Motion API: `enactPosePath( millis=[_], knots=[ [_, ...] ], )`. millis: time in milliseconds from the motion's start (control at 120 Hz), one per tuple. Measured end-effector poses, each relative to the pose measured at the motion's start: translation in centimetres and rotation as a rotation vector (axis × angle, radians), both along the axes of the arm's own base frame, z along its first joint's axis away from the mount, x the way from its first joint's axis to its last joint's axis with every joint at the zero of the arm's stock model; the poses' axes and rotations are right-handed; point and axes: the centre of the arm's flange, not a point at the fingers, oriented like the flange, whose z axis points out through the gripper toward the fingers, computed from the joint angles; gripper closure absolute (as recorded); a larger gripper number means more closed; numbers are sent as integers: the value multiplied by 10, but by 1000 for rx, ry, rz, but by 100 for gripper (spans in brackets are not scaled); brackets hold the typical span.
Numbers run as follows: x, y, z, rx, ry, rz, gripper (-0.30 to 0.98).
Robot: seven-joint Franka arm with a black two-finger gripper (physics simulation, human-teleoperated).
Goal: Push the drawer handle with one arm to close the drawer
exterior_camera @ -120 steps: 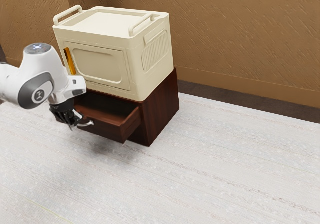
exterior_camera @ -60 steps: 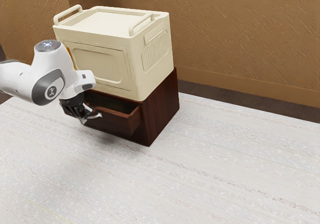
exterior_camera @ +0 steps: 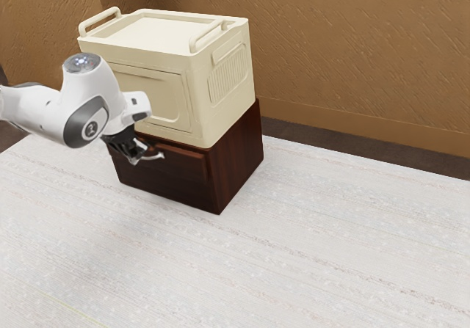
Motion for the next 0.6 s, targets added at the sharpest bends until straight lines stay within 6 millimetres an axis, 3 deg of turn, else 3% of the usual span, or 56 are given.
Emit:
enactPosePath(
  millis=[300, 367, 433, 492, 600],
  knots=[
    [14, -9, 0, -6, -19, -8, 79],
    [-4, -11, 1, -44, -12, 6, 78],
    [-39, -19, 37, -111, -39, 2, 78],
    [-63, -29, 96, -152, -85, -28, 65],
    [-81, -47, 252, -150, -144, -79, 41]
  ],
)
